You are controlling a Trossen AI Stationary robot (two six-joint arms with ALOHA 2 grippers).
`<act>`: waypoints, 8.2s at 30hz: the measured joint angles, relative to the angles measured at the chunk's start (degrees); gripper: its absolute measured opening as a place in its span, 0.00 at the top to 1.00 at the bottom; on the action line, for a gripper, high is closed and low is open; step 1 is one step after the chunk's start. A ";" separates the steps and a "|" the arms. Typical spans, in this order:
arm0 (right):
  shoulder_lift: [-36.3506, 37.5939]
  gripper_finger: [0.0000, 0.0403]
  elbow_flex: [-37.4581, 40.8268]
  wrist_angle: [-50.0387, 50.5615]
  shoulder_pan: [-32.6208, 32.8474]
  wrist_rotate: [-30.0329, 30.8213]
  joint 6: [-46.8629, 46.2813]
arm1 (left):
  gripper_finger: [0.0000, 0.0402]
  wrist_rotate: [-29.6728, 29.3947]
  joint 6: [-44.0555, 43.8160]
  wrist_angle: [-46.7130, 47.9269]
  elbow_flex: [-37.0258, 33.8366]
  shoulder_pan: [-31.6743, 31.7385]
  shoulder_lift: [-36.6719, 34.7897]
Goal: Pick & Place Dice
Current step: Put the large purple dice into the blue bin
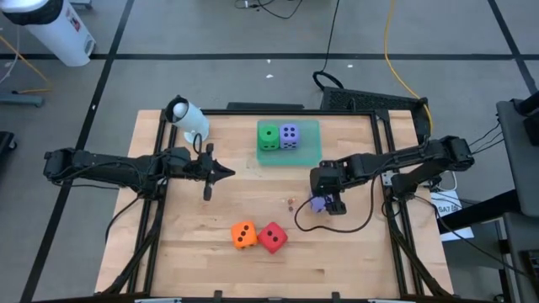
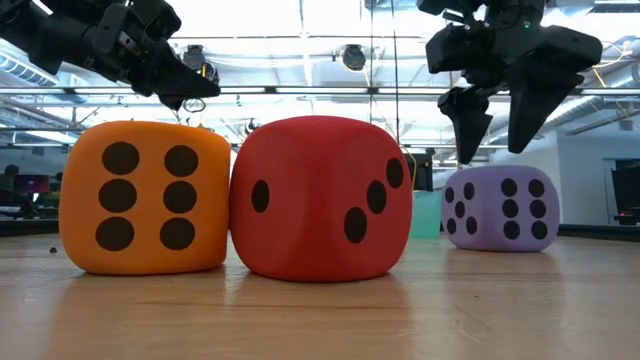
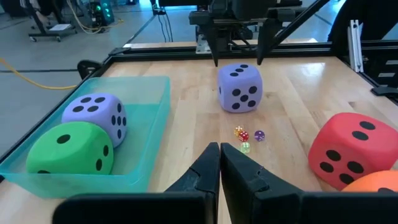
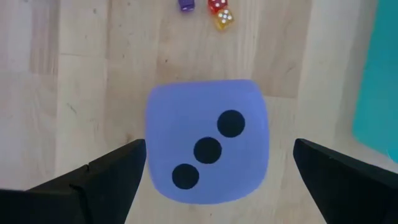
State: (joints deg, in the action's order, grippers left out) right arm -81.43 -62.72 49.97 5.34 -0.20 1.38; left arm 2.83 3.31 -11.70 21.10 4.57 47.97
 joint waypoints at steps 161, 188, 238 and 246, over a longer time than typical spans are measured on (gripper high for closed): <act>27.67 0.19 -11.23 -10.90 -11.56 30.06 5.89 | 0.95 -1.49 -0.76 -1.86 0.00 0.00 -0.01; -13.03 0.19 -24.06 5.47 -36.33 2.82 29.98 | 0.95 -1.56 1.83 -1.89 0.00 0.01 -0.01; -15.68 0.20 -21.28 -5.45 -39.15 -4.60 31.19 | 0.95 -4.98 7.39 -0.37 0.00 -0.02 0.02; -15.76 0.21 -15.23 -9.02 -39.10 -4.68 30.98 | 0.95 -4.97 7.23 -0.42 0.00 0.00 0.02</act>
State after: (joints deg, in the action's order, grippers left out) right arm -97.19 -77.95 40.96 -33.76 -4.89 32.36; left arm -2.13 10.55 -12.12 21.10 4.58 47.99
